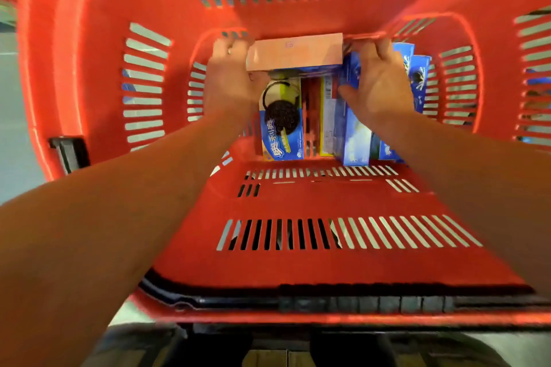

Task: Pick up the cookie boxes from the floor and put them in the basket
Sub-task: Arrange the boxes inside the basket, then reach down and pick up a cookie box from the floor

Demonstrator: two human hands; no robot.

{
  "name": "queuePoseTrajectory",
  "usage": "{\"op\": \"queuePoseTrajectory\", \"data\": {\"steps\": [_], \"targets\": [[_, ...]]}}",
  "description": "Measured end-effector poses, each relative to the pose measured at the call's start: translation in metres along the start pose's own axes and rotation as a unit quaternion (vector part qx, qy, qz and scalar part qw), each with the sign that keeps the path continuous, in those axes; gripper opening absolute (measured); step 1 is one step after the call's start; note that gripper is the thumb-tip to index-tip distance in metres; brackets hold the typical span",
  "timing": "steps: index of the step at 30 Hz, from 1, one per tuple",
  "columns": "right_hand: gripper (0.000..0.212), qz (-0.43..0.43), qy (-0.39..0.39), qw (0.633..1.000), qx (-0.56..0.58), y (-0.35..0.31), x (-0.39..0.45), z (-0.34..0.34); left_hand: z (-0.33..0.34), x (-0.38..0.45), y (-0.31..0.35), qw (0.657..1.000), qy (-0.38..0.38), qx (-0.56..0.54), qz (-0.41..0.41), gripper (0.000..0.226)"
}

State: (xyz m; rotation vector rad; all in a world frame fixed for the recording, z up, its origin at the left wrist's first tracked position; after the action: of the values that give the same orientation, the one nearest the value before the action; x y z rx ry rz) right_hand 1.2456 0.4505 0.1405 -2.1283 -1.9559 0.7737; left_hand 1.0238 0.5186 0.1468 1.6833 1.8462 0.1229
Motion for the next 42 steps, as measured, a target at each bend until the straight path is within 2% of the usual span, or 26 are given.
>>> {"op": "queuePoseTrajectory", "data": {"steps": [3,5,8,12,14,16,19,24,27,31,36,42], "targets": [[0.058,0.003,-0.07,0.998,0.0,-0.011,-0.034,-0.011,-0.022,-0.028,0.006,1.0,-0.022,0.009,0.008,0.049],[0.063,0.019,-0.078,0.997,0.022,-0.022,-0.057,-0.029,-0.045,-0.05,0.014,1.0,-0.015,0.009,0.012,0.047],[0.064,0.045,-0.062,0.995,0.065,-0.053,-0.105,-0.082,-0.091,-0.093,0.044,0.999,-0.037,0.013,0.013,0.039],[0.054,0.067,-0.008,0.992,0.103,-0.105,-0.171,-0.163,-0.144,-0.165,0.086,0.992,-0.121,0.027,-0.001,0.03],[0.053,0.079,0.012,0.99,0.118,-0.125,-0.203,-0.203,-0.167,-0.202,0.116,0.985,-0.16,0.06,0.025,0.035],[0.055,0.092,0.018,0.988,0.125,-0.14,-0.241,-0.242,-0.197,-0.234,0.146,0.981,-0.184,0.053,0.019,0.039],[0.052,0.107,0.024,0.987,0.119,-0.15,-0.296,-0.288,-0.242,-0.268,0.179,0.983,-0.181,-0.013,-0.025,0.034],[0.048,0.121,0.077,0.984,0.105,-0.13,-0.358,-0.359,-0.27,-0.319,0.241,0.984,-0.176,-0.029,0.009,0.029],[0.047,0.123,0.103,0.982,0.096,-0.103,-0.388,-0.39,-0.263,-0.35,0.284,0.983,-0.178,-0.02,0.04,0.035],[0.058,0.125,0.091,0.984,0.093,-0.032,-0.433,-0.416,-0.22,-0.397,0.345,0.984,-0.17,-0.022,0.048,0.038],[0.058,0.1,0.07,0.99,0.076,0.064,-0.482,-0.459,-0.148,-0.457,0.403,0.988,-0.15,-0.04,0.013,0.036],[0.058,0.098,0.043,0.993,0.054,0.147,-0.518,-0.504,-0.073,-0.5,0.469,0.979,-0.203,-0.035,-0.005,0.043]]}}
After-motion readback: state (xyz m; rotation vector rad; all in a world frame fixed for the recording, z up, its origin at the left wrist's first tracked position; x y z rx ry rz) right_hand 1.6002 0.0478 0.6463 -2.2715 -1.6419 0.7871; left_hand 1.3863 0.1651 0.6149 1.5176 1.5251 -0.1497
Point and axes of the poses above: each hand's wrist, its own x-axis towards the middle knuckle, its own z-axis out of the palm, y = z × x, the point moved 9 cm from there along x, towards the middle knuckle, and after that the axes turned 14 degrees about -z, right-handed, at the moved point
